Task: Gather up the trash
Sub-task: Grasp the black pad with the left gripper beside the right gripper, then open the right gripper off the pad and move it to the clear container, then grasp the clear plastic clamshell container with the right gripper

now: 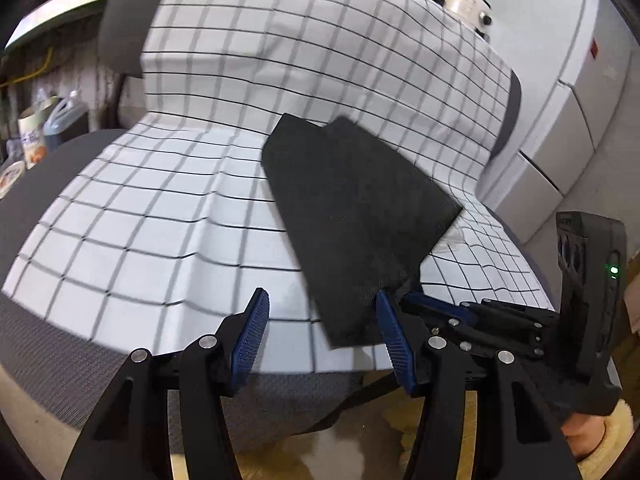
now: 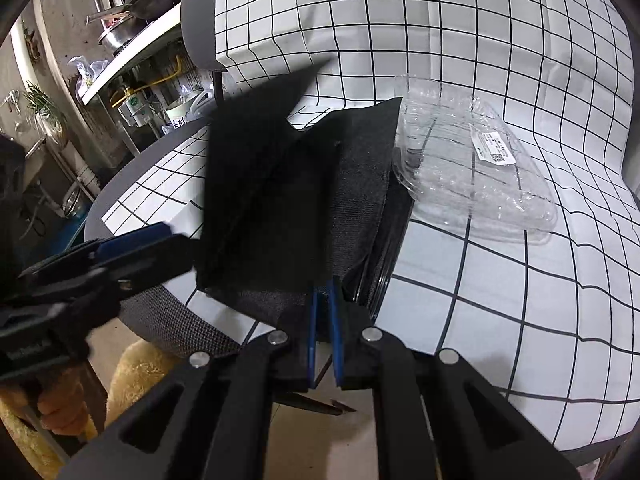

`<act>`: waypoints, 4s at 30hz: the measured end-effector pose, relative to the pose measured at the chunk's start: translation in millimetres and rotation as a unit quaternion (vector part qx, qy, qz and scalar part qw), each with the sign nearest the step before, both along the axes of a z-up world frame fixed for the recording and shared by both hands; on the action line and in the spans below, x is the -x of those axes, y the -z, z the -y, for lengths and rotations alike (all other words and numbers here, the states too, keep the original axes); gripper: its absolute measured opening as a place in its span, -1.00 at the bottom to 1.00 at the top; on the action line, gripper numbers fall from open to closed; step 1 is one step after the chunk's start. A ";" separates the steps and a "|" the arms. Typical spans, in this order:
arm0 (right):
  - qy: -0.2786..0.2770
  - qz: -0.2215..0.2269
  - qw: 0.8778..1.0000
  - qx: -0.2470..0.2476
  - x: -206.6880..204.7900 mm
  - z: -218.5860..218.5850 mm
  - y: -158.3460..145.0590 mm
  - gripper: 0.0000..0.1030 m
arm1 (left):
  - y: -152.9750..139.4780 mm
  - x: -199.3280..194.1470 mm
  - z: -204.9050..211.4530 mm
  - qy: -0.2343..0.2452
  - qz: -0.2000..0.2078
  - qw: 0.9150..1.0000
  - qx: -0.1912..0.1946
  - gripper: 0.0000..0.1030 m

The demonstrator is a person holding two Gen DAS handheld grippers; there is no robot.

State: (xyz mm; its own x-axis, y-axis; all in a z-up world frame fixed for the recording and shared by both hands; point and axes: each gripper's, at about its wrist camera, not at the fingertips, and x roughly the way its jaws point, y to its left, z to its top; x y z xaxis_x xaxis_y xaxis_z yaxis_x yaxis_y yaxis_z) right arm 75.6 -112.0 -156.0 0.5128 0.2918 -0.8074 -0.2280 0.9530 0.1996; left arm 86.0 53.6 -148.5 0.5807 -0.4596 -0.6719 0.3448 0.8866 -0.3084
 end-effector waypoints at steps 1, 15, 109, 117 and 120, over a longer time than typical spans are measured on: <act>0.000 -0.001 1.000 -0.002 -0.2 0.6 -0.2 -0.87 | 0.7 -2.2 4.7 0.004 -0.002 1.000 -0.004 0.12; 0.021 0.068 0.997 -0.014 26.5 37.5 -46.2 -0.87 | 14.5 -11.4 41.0 0.024 -0.010 0.998 -0.064 0.08; 0.153 0.004 0.988 0.024 -130.3 250.6 14.4 -0.25 | -37.8 -72.0 70.7 -0.016 0.022 1.000 0.007 -0.87; 0.116 -0.009 0.993 0.021 -73.8 217.6 6.0 -0.74 | -41.1 -51.4 64.9 -0.017 0.022 1.000 0.009 -0.86; 0.119 -0.015 0.993 0.017 -44.3 202.1 2.2 -0.81 | -41.9 -36.4 64.0 -0.016 0.021 1.000 0.011 -0.86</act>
